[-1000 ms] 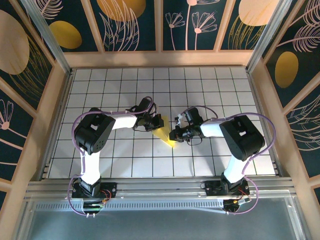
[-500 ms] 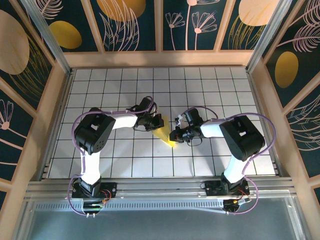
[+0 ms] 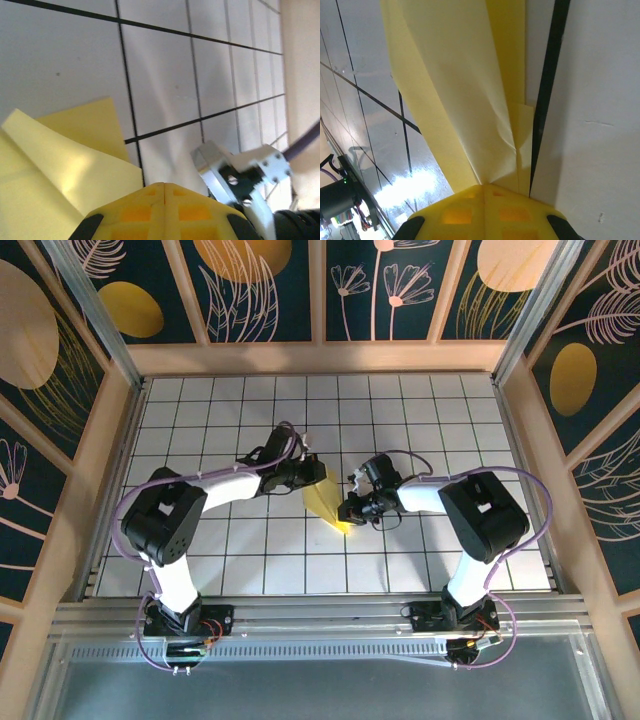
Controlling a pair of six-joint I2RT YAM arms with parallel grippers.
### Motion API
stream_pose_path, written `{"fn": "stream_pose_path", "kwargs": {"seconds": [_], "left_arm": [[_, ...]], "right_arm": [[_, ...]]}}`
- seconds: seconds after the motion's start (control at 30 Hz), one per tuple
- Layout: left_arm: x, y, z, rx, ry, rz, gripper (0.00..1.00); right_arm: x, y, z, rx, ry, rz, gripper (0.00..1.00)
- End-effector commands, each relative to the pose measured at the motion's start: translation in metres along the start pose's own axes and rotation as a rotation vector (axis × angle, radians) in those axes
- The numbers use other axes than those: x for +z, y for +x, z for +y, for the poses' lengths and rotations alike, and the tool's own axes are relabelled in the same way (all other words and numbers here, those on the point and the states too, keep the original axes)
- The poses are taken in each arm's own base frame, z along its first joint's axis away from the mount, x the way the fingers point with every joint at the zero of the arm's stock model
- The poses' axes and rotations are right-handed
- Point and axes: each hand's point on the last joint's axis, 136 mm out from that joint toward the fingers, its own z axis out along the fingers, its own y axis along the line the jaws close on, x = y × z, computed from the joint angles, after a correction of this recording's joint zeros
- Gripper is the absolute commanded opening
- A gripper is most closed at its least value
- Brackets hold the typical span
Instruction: Fold a paper plane with a square sheet of paper (fold left side to right side)
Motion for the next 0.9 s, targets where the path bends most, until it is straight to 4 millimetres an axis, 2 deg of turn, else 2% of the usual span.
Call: {"fn": "stream_pose_path", "kwargs": {"seconds": [0.0, 0.23, 0.53, 0.87], "left_arm": [[0.001, 0.016, -0.005, -0.029, 0.096, 0.036, 0.0], [0.017, 0.037, 0.004, -0.063, 0.123, 0.105, 0.0], [0.034, 0.041, 0.017, -0.069, 0.1, 0.13, 0.0], [0.043, 0.041, 0.055, -0.077, -0.069, 0.114, 0.0]], "right_arm": [[0.009, 0.04, -0.072, 0.132, 0.294, 0.091, 0.0], [0.009, 0.042, -0.08, 0.14, 0.345, 0.1, 0.0], [0.01, 0.043, -0.083, 0.14, 0.364, 0.107, 0.0], [0.009, 0.047, -0.088, 0.139, 0.399, 0.12, 0.0]]}}
